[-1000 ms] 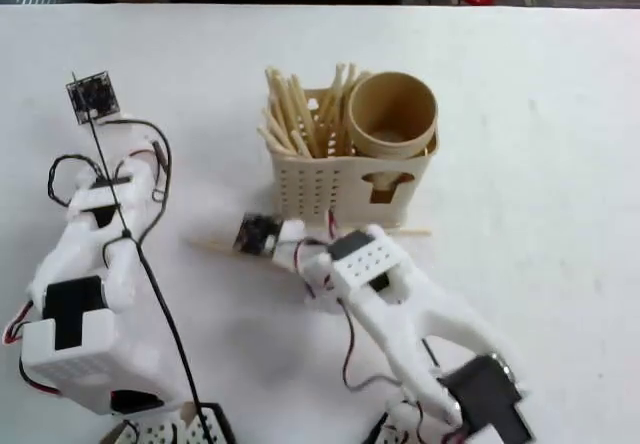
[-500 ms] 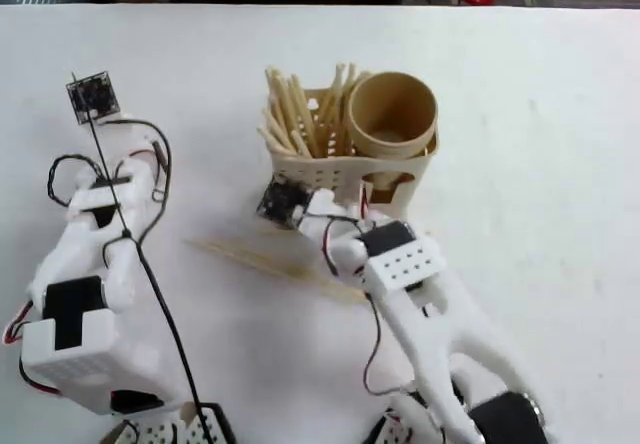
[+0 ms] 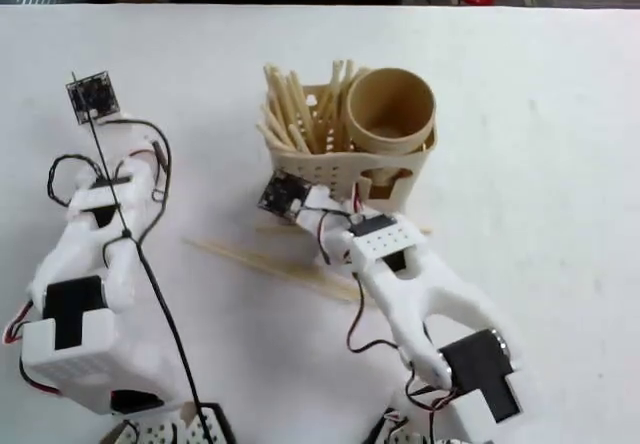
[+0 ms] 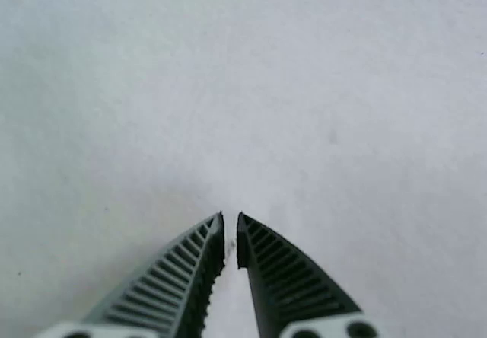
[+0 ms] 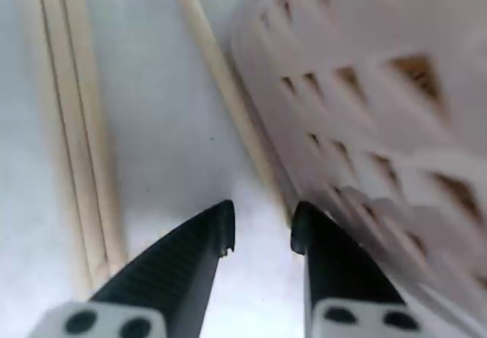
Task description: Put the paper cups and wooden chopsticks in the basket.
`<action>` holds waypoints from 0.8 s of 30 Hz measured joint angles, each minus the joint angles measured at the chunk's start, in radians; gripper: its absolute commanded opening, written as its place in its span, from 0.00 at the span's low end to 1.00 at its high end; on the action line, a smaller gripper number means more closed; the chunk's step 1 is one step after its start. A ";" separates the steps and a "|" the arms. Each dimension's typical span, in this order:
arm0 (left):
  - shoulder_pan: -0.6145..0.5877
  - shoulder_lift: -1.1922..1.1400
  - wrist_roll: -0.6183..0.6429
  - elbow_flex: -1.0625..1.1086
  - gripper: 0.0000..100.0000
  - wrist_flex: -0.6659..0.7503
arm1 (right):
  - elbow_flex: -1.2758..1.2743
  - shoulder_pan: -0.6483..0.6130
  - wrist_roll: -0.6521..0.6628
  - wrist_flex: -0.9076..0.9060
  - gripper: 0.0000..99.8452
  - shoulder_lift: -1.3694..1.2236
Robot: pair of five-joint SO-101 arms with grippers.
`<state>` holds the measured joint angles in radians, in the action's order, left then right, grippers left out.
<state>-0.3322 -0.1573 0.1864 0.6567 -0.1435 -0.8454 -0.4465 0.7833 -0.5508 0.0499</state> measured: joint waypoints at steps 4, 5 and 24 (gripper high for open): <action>0.000 0.000 0.000 0.000 0.05 0.000 | 0.018 -0.003 0.000 -0.055 0.13 -0.005; 0.000 0.000 0.000 0.000 0.05 0.000 | 0.029 -0.003 -0.002 -0.081 0.13 -0.009; 0.000 0.000 0.000 0.000 0.05 0.000 | -0.095 -0.003 0.000 -0.222 0.14 0.316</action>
<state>-0.3322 -0.1573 0.1864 0.6567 -0.1435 -0.9406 -0.4496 0.7833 -0.7733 0.3659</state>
